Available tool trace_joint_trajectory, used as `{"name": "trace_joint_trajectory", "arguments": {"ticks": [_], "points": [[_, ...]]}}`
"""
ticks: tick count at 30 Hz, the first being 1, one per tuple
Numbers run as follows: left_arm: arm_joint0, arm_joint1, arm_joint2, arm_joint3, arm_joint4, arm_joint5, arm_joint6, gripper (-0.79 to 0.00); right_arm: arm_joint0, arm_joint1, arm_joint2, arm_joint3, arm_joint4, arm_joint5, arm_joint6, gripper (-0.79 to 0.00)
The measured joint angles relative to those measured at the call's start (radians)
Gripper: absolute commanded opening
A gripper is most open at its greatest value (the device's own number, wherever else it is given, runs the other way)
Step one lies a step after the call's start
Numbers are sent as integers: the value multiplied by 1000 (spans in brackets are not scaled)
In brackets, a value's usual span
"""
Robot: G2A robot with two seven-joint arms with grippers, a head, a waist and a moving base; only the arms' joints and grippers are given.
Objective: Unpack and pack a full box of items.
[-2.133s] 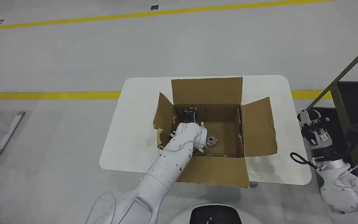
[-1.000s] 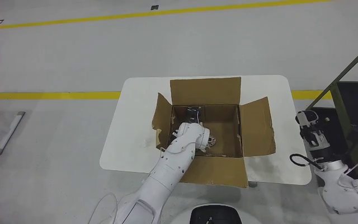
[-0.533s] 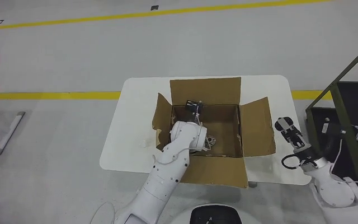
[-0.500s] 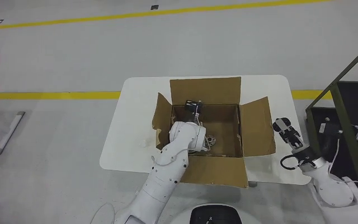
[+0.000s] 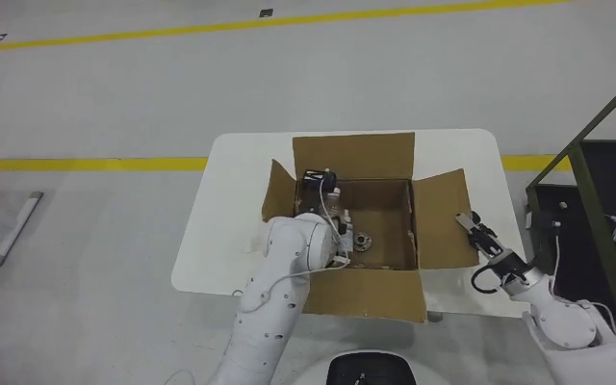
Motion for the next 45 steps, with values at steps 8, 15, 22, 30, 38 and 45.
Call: {"name": "trace_joint_trajectory", "arguments": {"ticks": [8, 15, 22, 30, 38, 45], "points": [[-21, -3, -16, -62, -30, 7, 0, -785, -10, 11, 74, 8, -14, 0, -17, -785], [-38, 0, -71, -77, -25, 28, 30, -785, -14, 26, 146, -6, -53, -9, 27, -785], [-75, 12, -154, -109, -13, -10, 13, -785, -2, 36, 170, -9, -51, -19, 77, -785], [-91, 32, -233, -159, 68, -91, -12, -785, 23, 39, 158, 1, -67, -1, 69, -397], [-48, 53, -294, -99, 220, -153, -6, -785, 28, 39, 145, 6, -82, 5, 27, 0], [5, 61, -295, 19, 262, -208, 17, -785, 23, 39, 149, -1, -95, 5, -21, 0]]}}
